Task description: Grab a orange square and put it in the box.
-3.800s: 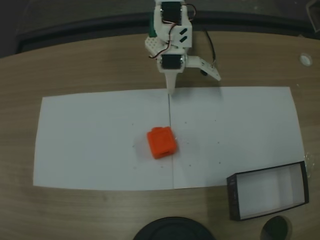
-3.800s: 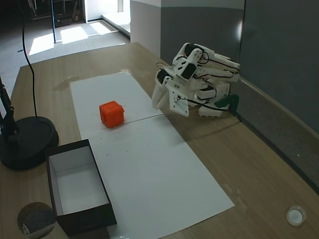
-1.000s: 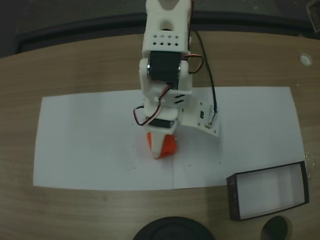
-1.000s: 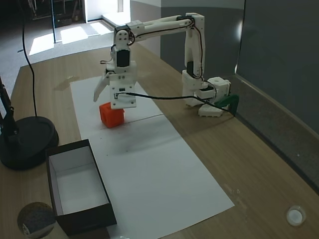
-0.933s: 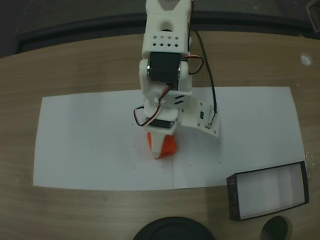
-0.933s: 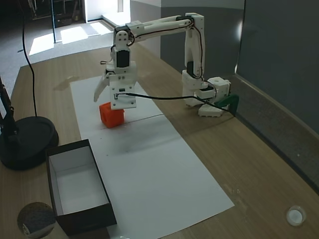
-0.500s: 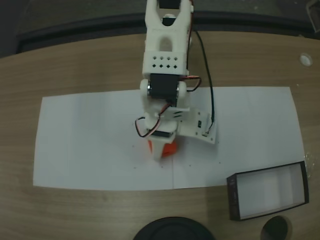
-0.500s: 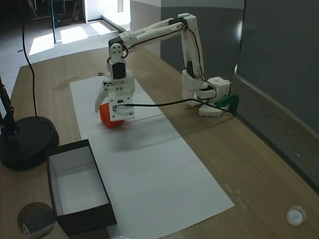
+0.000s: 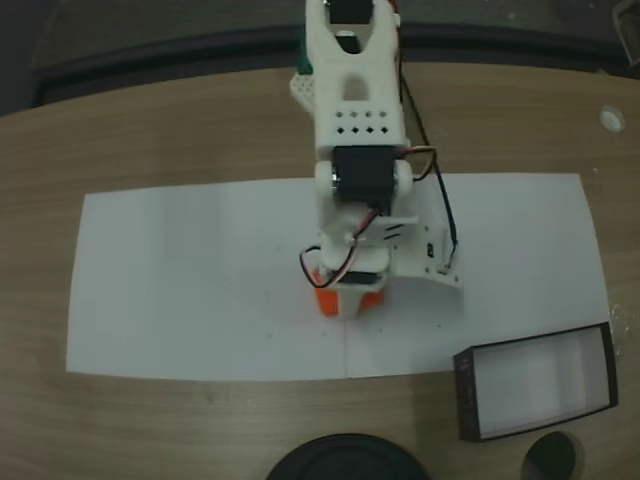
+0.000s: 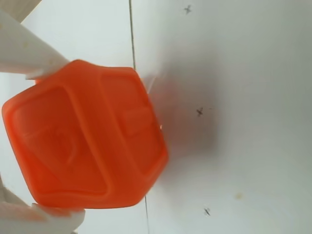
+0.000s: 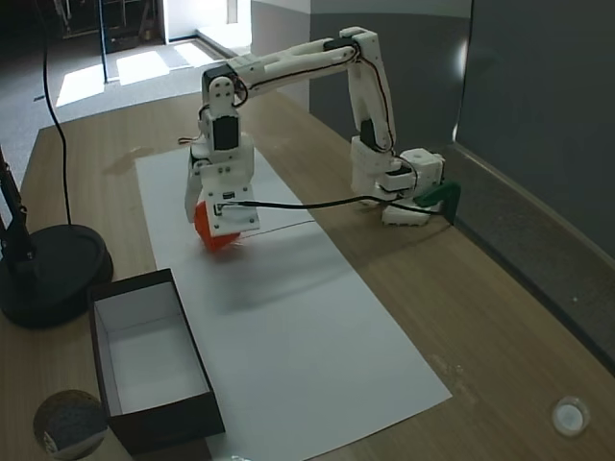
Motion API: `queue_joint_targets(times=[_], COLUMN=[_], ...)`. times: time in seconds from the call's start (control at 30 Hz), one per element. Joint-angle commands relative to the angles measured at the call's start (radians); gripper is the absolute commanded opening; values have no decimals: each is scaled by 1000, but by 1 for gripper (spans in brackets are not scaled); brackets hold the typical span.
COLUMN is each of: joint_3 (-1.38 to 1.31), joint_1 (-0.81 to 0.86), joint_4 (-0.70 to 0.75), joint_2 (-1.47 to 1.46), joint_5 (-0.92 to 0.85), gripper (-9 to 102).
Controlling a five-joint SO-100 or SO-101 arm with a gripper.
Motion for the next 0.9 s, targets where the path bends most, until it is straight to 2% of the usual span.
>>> queue_joint_targets(times=[0.0, 0.17, 0.3, 0.4, 0.67, 0.87], joint_3=[-296, -687, -931, -1003, -1019, -1019], joint_1=[-51, -117, -166, -241, -449, -479], joint_4=[84, 284, 331, 307, 115, 2], joint_2=[26, 25, 11, 9, -64, -209], joint_5=[-5, -126, -181, -227, -233, -233], gripper=[11, 11, 11, 11, 11, 11])
